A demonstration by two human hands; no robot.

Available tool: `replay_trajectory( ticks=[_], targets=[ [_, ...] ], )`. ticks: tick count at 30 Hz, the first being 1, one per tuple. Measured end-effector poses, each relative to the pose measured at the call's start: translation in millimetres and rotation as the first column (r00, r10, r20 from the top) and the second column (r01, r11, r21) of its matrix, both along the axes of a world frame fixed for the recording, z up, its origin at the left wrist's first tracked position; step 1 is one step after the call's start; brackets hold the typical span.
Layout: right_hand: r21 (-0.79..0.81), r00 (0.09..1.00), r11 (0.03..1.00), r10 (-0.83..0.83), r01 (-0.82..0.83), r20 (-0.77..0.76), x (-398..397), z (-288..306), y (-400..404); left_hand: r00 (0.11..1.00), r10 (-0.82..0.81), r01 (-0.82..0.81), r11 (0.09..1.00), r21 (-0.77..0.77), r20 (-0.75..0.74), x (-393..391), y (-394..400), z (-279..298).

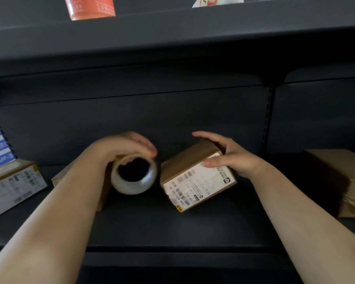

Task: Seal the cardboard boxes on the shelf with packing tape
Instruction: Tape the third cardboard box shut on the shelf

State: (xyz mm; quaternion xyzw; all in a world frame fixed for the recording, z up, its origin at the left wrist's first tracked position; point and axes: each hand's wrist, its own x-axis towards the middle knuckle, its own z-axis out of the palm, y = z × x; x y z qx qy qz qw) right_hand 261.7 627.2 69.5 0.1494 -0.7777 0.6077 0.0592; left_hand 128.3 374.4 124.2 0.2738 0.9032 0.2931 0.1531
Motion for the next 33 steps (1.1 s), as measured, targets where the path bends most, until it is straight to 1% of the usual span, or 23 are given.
replay_trajectory(
  ticks=[2,4,6,9,11,12,13,14,15,16,17,18,19,22,23,25,26,27,28,30,31,32,33],
  targets=[
    [-0.036,1.000,0.999,-0.022,0.022,0.010,4,-9,7,0.998,-0.044,0.040,0.995,-0.087,-0.035,2,5,-5],
    [-0.058,0.999,0.998,-0.027,0.028,0.021,8,-16,15,0.997,-0.081,0.080,0.992,-0.094,-0.007,4,8,-9],
    [-0.027,0.997,0.999,-0.020,0.022,0.075,13,-21,19,0.996,-0.089,0.090,0.992,-0.088,0.023,5,13,-17],
    [0.181,0.979,0.983,-0.049,0.013,0.200,19,-20,24,0.990,-0.110,0.119,0.988,-0.098,0.089,5,21,-29],
    [0.336,0.960,0.942,-0.092,-0.002,0.264,22,-11,27,0.987,-0.121,0.132,0.985,-0.109,0.106,5,23,-34],
    [0.446,0.946,0.895,-0.125,-0.022,0.298,21,-2,27,0.986,-0.125,0.137,0.985,-0.106,0.113,4,23,-35],
    [0.581,0.929,0.812,-0.178,-0.047,0.324,19,7,25,0.985,-0.126,0.139,0.985,-0.100,0.120,4,24,-35],
    [0.724,0.916,0.686,-0.242,-0.072,0.320,16,16,22,0.984,-0.127,0.140,0.986,-0.095,0.126,3,24,-35],
    [0.840,0.915,0.535,-0.289,-0.090,0.282,11,25,16,0.983,-0.129,0.141,0.986,-0.092,0.129,3,25,-34],
    [0.912,0.928,0.400,-0.298,-0.092,0.225,6,31,7,0.983,-0.131,0.143,0.986,-0.088,0.129,3,25,-34],
    [0.945,0.948,0.315,-0.267,-0.086,0.175,0,35,-6,0.982,-0.134,0.145,0.986,-0.079,0.130,4,26,-33],
    [0.957,0.965,0.278,-0.215,-0.088,0.151,-7,36,-21,0.982,-0.137,0.147,0.987,-0.070,0.130,5,26,-33],
    [0.958,0.974,0.267,-0.165,-0.106,0.154,-14,35,-36,0.982,-0.139,0.148,0.987,-0.063,0.129,6,26,-33],
    [0.957,0.978,0.250,-0.108,-0.145,0.176,-32,25,-66,0.984,-0.146,0.149,0.989,-0.021,0.105,9,24,-35],
    [0.957,0.981,0.260,-0.103,-0.131,0.162,-35,21,-69,0.985,-0.144,0.145,0.989,-0.004,0.093,9,22,-36],
    [0.944,0.986,0.313,-0.090,-0.105,0.139,-38,17,-68,0.983,-0.155,0.152,0.988,0.039,0.095,9,14,-40],
    [0.933,0.988,0.345,-0.078,-0.098,0.133,-37,17,-65,0.975,-0.181,0.171,0.982,0.086,0.132,9,8,-43],
    [0.918,0.990,0.386,-0.067,-0.093,0.128,-35,18,-61,0.956,-0.220,0.190,0.968,0.165,0.192,9,1,-46],
    [0.893,0.991,0.441,-0.057,-0.087,0.124,-32,20,-57,0.927,-0.272,0.197,0.939,0.282,0.260,8,-6,-48],
    [0.804,0.992,0.590,-0.039,-0.073,0.118,-26,28,-50,0.834,-0.411,0.166,0.824,0.542,0.368,4,-18,-48],
    [0.755,0.993,0.652,-0.032,-0.063,0.111,-24,31,-46,0.793,-0.470,0.151,0.767,0.623,0.387,2,-22,-46],
    [0.719,0.994,0.692,-0.029,-0.054,0.103,-22,34,-44,0.770,-0.506,0.149,0.735,0.661,0.389,1,-24,-43],
    [0.698,0.995,0.714,-0.029,-0.049,0.100,-21,35,-42,0.762,-0.520,0.157,0.727,0.668,0.386,2,-25,-38]
  ],
)
